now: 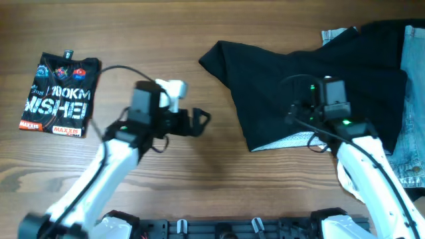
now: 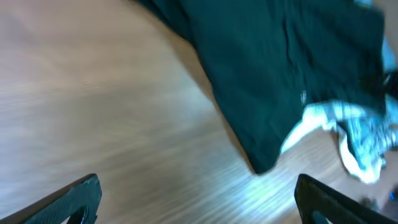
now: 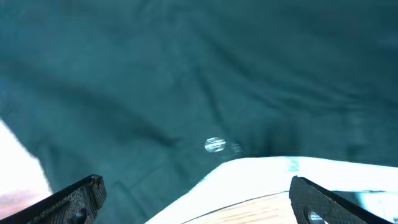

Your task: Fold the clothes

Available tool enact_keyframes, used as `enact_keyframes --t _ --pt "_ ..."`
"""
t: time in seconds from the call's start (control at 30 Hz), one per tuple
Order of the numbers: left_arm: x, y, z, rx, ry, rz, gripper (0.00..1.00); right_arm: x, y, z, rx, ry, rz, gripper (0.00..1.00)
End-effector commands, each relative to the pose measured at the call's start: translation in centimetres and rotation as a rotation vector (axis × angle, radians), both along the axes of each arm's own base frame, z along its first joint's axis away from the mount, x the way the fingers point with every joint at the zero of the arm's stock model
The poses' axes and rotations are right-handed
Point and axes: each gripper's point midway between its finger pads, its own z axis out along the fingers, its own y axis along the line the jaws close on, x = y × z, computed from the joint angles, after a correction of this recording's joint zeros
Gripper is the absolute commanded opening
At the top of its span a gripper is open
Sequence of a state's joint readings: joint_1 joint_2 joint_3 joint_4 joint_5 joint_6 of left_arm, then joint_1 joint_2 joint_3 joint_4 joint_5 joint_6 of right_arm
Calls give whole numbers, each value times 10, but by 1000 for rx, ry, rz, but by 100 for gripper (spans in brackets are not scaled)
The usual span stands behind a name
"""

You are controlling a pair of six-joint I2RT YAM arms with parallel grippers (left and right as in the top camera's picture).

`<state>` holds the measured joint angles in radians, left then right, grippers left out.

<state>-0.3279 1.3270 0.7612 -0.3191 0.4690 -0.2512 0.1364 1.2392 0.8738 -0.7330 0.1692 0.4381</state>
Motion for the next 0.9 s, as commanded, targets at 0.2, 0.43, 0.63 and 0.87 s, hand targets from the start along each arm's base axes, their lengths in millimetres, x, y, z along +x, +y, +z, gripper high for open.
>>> enact_keyframes --t 0.2,0.43,0.63,0.87 --pt "-47 -136 -90 -91 245 -145 97 -8 -26 5 -22 8 -68 100" --pt "-50 -168 -116 -51 142 -112 4 -9 -26 4 -23 16 -67 100" --pt "-11 -75 -69 9 218 122 4 -8 -27 5 -36 13 -51 100" --pt "21 125 97 -33 -158 551 4 -6 -23 -3 -22 38 -36 100"
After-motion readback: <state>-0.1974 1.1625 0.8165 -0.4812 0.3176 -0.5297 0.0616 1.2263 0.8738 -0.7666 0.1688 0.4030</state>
